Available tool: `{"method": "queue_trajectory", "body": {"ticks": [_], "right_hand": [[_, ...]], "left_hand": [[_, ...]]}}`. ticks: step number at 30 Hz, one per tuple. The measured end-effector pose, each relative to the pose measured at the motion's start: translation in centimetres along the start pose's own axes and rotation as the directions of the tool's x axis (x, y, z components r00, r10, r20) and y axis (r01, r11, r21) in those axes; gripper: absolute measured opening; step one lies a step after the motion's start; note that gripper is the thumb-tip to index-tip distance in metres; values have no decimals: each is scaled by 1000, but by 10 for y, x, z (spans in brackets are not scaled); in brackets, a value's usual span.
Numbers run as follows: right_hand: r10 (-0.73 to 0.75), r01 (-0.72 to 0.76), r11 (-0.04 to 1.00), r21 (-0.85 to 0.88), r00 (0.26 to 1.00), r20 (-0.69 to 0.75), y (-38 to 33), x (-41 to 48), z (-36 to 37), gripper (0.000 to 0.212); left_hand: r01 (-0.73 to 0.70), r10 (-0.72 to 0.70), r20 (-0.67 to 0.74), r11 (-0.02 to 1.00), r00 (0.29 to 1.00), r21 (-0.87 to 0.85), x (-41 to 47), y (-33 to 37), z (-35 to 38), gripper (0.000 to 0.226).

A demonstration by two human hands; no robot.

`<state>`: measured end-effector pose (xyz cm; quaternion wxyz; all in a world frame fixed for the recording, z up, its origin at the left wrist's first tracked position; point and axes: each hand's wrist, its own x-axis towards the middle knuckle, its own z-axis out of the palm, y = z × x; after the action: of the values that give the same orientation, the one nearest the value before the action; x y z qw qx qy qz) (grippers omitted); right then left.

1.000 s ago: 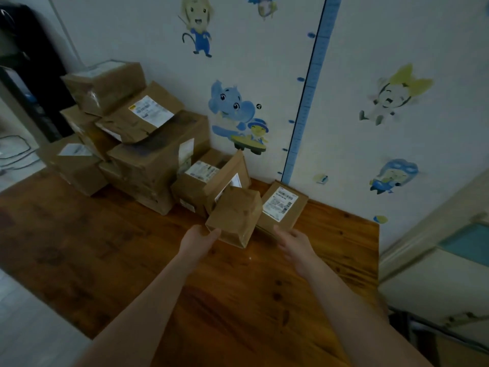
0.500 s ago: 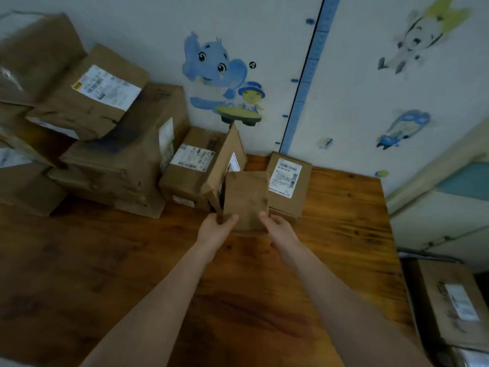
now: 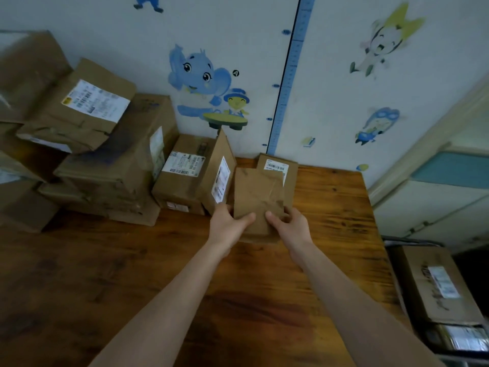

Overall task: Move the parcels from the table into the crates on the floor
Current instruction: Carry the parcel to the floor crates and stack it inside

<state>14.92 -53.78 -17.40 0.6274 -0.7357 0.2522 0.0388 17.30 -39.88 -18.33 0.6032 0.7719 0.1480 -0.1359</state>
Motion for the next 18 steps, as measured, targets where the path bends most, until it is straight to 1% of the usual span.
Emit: {"method": "queue_trajectory", "body": {"ticks": [3,5,7,9,10,11,12,14,16,18], "right_hand": [[-150,148,986,-80,988,-23,-9,-8,-8,24],[-240,238,960,-146,971,5,-16,-13,-15,25],[-243,243,962,-125,970,16,-27,-17,-21,31],[-191,191,980,-62,982,16,-40,-19,-26,30],[-218,219,971,-92,976,20,-46,-19,-30,25],[-266,266,950,-163,964,22,-50,-19,-32,21],[-314,309,922,-233,949,19,-53,-19,-34,22],[-373,359,887,-292,928,8,-61,-23,-40,27],[-377,366,892,-266,926,10,-68,-27,-44,28],[-355,353,917,-185,935,21,-80,-30,-48,25]], "left_hand": [[-90,91,-11,994,996,62,-11,18,0,54],[-150,151,-12,986,988,71,-19,28,-4,53],[-230,233,-13,968,972,99,-28,37,-9,42],[-323,330,-8,929,944,183,-37,47,-10,34],[-363,374,-8,905,927,221,-42,52,-10,33],[-391,408,-14,884,913,255,-44,56,-9,34],[-411,434,-20,866,901,284,-46,61,-9,35],[-447,482,-47,841,875,304,-50,74,-9,32],[-476,522,-58,814,851,333,-52,85,-11,25],[-501,554,-53,785,831,365,-54,94,-11,23]]}}
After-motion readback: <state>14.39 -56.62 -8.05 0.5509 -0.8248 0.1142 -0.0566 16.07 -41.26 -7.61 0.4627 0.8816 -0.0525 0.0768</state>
